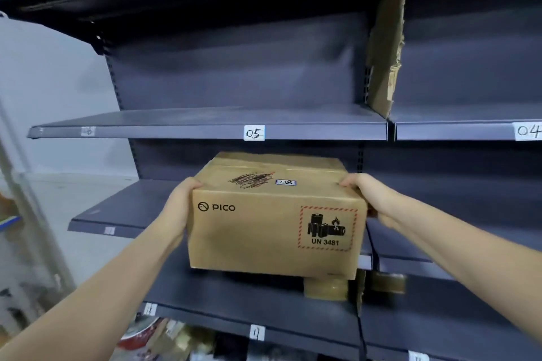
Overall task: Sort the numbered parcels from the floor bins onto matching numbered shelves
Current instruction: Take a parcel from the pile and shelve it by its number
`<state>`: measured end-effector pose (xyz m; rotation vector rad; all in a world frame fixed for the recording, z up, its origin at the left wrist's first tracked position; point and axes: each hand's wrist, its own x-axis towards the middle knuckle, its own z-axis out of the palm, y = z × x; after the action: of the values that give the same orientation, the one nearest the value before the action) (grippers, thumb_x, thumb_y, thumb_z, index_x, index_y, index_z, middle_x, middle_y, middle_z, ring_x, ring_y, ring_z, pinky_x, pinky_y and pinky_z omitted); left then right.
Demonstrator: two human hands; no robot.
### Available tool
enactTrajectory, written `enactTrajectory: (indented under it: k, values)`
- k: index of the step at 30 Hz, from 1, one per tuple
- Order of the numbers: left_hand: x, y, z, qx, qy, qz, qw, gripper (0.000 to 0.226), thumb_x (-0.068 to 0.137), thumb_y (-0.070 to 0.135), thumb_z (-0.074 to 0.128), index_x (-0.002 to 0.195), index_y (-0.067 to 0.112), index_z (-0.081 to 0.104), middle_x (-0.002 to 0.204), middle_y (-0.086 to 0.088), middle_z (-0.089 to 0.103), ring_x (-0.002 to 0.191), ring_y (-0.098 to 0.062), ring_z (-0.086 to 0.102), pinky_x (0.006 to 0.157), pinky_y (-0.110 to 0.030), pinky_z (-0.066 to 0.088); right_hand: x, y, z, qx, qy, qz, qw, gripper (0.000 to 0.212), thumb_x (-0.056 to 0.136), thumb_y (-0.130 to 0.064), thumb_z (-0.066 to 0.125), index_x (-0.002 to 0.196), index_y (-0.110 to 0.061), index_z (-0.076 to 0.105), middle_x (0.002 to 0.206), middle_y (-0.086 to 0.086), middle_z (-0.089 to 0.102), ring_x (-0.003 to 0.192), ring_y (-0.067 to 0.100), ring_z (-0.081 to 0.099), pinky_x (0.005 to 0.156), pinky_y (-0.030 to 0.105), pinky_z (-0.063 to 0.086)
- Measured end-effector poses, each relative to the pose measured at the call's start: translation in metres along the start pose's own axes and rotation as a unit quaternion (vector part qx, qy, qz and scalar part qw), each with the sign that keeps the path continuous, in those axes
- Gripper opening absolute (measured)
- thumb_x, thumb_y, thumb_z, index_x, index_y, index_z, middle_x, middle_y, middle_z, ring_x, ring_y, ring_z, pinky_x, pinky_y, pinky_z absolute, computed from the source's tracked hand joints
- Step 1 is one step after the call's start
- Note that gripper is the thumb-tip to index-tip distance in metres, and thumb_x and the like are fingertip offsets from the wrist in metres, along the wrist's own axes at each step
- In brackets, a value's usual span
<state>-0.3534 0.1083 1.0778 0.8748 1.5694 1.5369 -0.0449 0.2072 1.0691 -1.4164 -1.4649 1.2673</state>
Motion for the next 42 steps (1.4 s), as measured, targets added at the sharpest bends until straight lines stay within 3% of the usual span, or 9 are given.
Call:
enactTrajectory:
  k: [3, 9, 18, 25, 30, 34, 42]
  values:
    - [0.033, -0.004, 0.015, -0.026, -0.020, -0.022, 0.999, 0.024, 0.092, 0.033, 0.045, 0.077, 0.017, 0.056, 0.049, 0.001, 0.061, 0.044, -0.016, 0.057, 0.055, -0.029, 0.042, 0.025, -0.001, 0.002, 0.038, 0.003, -0.010, 0.999, 0.021, 0.093, -0.032, 0.050, 0.079, -0.018, 0.056, 0.053, -0.003, 0.059, 0.063, 0.018, 0.053, 0.066, 0.031, 0.037]
    - [0.101, -0.015, 0.044, -0.044, -0.037, 0.001, 0.998, 0.029, 0.094, 0.028, 0.042, 0.069, 0.017, 0.054, 0.044, 0.004, 0.058, 0.037, -0.010, 0.053, 0.054, -0.029, 0.037, 0.077, -0.004, 0.002, 0.048, 0.039, -0.006, 0.998, 0.025, 0.095, -0.035, 0.049, 0.077, -0.018, 0.054, 0.053, -0.001, 0.059, 0.063, 0.019, 0.055, 0.066, 0.032, 0.037]
    - [0.170, -0.043, 0.050, -0.027, -0.087, -0.035, 0.995, 0.029, 0.088, 0.034, 0.045, 0.069, 0.017, 0.056, 0.056, -0.002, 0.061, 0.058, -0.021, 0.053, 0.060, -0.031, 0.038, 0.113, 0.007, 0.015, 0.061, 0.077, 0.032, 0.995, 0.016, 0.099, -0.029, 0.047, 0.091, -0.019, 0.056, 0.050, -0.001, 0.059, 0.061, 0.019, 0.055, 0.058, 0.030, 0.037]
    - [0.198, -0.047, 0.056, -0.010, -0.094, -0.027, 0.995, 0.030, 0.094, 0.041, 0.043, 0.086, 0.019, 0.063, 0.066, -0.005, 0.068, 0.073, -0.025, 0.061, 0.072, -0.035, 0.044, 0.123, 0.008, 0.023, 0.068, 0.117, 0.036, 0.990, 0.017, 0.101, -0.026, 0.046, 0.110, -0.014, 0.054, 0.067, 0.006, 0.058, 0.060, 0.020, 0.057, 0.055, 0.029, 0.040]
    - [0.210, -0.046, 0.062, -0.006, -0.110, -0.021, 0.994, 0.031, 0.095, 0.040, 0.041, 0.087, 0.019, 0.063, 0.070, -0.005, 0.068, 0.075, -0.024, 0.061, 0.073, -0.035, 0.046, 0.137, 0.011, 0.023, 0.041, 0.151, 0.029, 0.987, 0.043, 0.090, -0.046, 0.060, 0.125, -0.021, 0.055, 0.085, 0.008, 0.070, 0.074, 0.025, 0.068, 0.066, 0.033, 0.051]
    - [0.215, -0.045, 0.069, -0.015, -0.122, -0.022, 0.992, 0.030, 0.099, 0.037, 0.040, 0.087, 0.019, 0.061, 0.072, -0.004, 0.068, 0.071, -0.022, 0.061, 0.068, -0.032, 0.048, 0.142, 0.009, 0.021, 0.018, 0.168, 0.027, 0.985, 0.036, 0.090, -0.048, 0.059, 0.116, -0.023, 0.058, 0.083, 0.008, 0.072, 0.075, 0.026, 0.068, 0.073, 0.038, 0.053]
    - [0.222, -0.049, 0.071, -0.036, -0.135, -0.019, 0.990, 0.026, 0.099, 0.035, 0.041, 0.088, 0.021, 0.060, 0.068, -0.001, 0.068, 0.069, -0.020, 0.061, 0.065, -0.030, 0.049, 0.147, 0.011, 0.018, -0.017, 0.173, 0.025, 0.984, 0.035, 0.090, -0.048, 0.058, 0.117, -0.026, 0.060, 0.098, 0.008, 0.070, 0.097, 0.030, 0.066, 0.094, 0.046, 0.049]
